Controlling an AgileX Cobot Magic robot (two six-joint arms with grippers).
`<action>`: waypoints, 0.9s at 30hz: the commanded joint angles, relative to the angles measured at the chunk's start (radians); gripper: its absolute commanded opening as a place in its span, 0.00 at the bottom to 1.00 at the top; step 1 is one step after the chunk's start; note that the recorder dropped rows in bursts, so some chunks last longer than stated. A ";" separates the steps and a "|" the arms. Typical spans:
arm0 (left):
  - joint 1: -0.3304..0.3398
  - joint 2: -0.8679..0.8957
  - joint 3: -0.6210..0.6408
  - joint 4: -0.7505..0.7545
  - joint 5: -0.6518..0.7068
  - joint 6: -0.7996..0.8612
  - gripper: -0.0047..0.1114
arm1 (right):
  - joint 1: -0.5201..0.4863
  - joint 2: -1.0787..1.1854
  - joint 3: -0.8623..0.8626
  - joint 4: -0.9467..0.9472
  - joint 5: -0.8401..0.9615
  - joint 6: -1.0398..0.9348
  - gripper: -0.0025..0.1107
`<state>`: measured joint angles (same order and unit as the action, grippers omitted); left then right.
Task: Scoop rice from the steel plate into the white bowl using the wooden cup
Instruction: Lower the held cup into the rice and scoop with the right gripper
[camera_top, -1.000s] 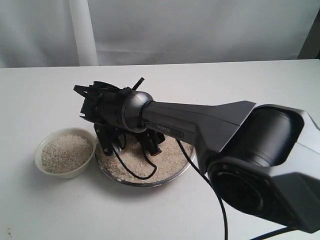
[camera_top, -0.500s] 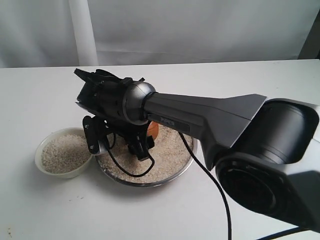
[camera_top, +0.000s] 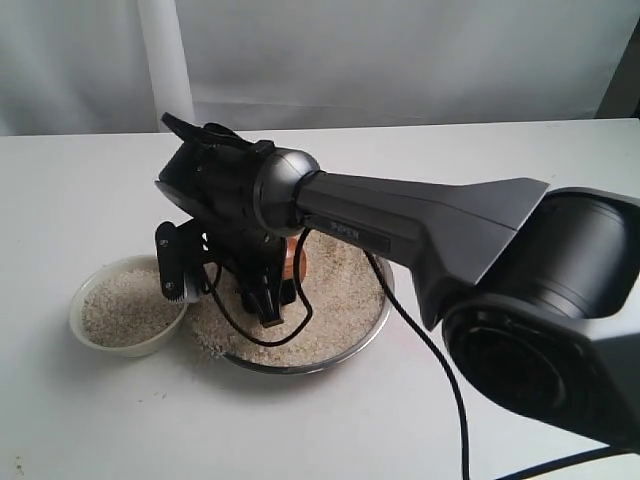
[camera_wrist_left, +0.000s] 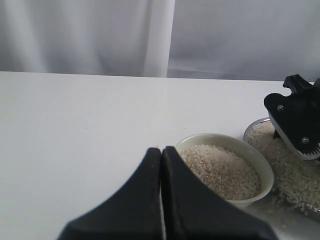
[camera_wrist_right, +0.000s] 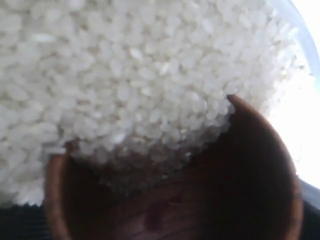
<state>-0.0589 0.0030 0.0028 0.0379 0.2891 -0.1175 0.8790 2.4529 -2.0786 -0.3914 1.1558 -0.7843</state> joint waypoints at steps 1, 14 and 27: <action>-0.004 -0.003 -0.003 -0.005 -0.004 -0.004 0.04 | -0.009 -0.004 -0.005 0.093 -0.021 0.014 0.02; -0.004 -0.003 -0.003 -0.005 -0.004 -0.004 0.04 | -0.045 -0.004 -0.005 0.174 -0.041 0.044 0.02; -0.004 -0.003 -0.003 -0.005 -0.004 -0.005 0.04 | -0.072 -0.064 0.000 0.231 -0.075 0.051 0.02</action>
<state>-0.0589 0.0030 0.0028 0.0379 0.2891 -0.1175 0.8144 2.4257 -2.0786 -0.1902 1.1041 -0.7381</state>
